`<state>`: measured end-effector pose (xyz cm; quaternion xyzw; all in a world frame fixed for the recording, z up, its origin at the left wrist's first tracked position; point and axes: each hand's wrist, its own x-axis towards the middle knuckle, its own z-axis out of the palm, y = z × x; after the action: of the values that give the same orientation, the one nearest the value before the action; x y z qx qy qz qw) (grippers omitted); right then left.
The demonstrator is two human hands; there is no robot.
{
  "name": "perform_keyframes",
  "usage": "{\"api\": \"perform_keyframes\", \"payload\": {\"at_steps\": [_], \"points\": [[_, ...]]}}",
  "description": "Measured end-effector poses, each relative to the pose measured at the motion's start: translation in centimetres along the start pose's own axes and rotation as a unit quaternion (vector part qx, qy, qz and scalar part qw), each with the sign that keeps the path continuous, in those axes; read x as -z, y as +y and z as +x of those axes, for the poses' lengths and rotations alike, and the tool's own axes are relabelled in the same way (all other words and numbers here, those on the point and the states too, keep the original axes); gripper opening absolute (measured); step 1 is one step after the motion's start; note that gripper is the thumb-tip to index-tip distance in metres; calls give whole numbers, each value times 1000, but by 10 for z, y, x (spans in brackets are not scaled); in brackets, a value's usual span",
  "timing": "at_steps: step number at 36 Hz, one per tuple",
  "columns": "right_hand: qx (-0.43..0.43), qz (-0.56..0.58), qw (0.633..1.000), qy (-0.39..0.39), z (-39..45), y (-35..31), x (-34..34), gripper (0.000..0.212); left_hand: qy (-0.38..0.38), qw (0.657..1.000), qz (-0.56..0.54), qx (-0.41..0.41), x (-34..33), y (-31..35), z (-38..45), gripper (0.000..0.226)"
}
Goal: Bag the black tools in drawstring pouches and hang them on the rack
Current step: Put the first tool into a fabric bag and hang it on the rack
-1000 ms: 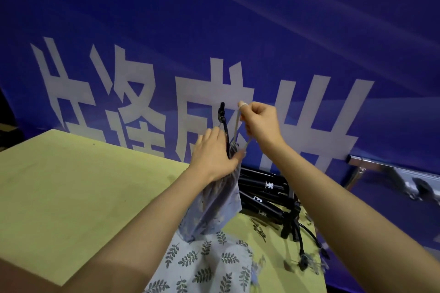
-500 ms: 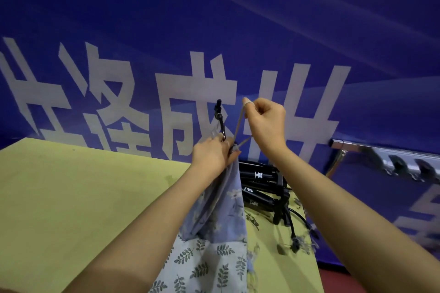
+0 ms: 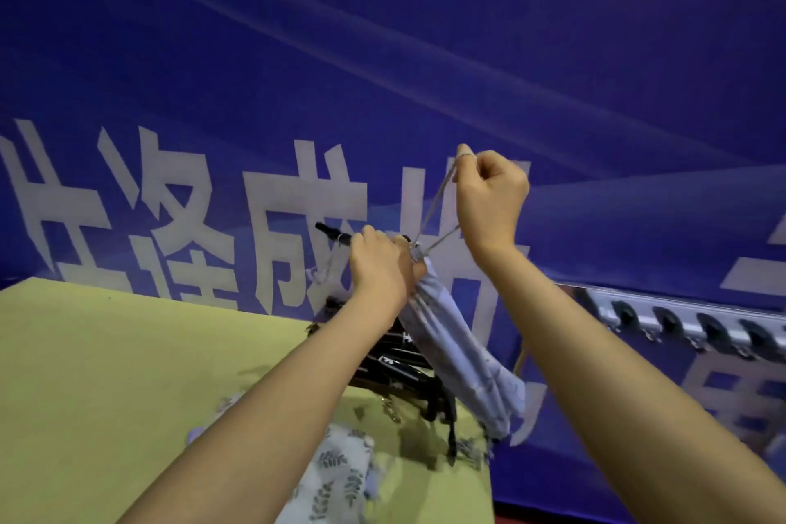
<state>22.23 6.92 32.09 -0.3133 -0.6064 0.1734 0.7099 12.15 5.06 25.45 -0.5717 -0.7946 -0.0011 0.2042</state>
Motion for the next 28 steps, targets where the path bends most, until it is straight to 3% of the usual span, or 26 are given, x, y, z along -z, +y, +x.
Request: {"api": "perform_keyframes", "payload": {"at_steps": [6,13,20,24,28], "points": [[2,-54,998,-45,5,7,83,48,-26,999,-14,-31,24,77,-35,49],[-54,-122,985,-109,-5,48,154,49,-71,994,-60,-66,31,159,-71,61],[-135,-145,961,-193,-24,96,212,41,-157,963,-218,-28,12,208,-89,68],[-181,-154,948,-211,-37,127,230,43,-141,947,-287,-37,3,218,-83,53],[-216,-172,934,-227,-47,158,249,26,-156,914,-368,-66,-16,240,-78,25]]}}
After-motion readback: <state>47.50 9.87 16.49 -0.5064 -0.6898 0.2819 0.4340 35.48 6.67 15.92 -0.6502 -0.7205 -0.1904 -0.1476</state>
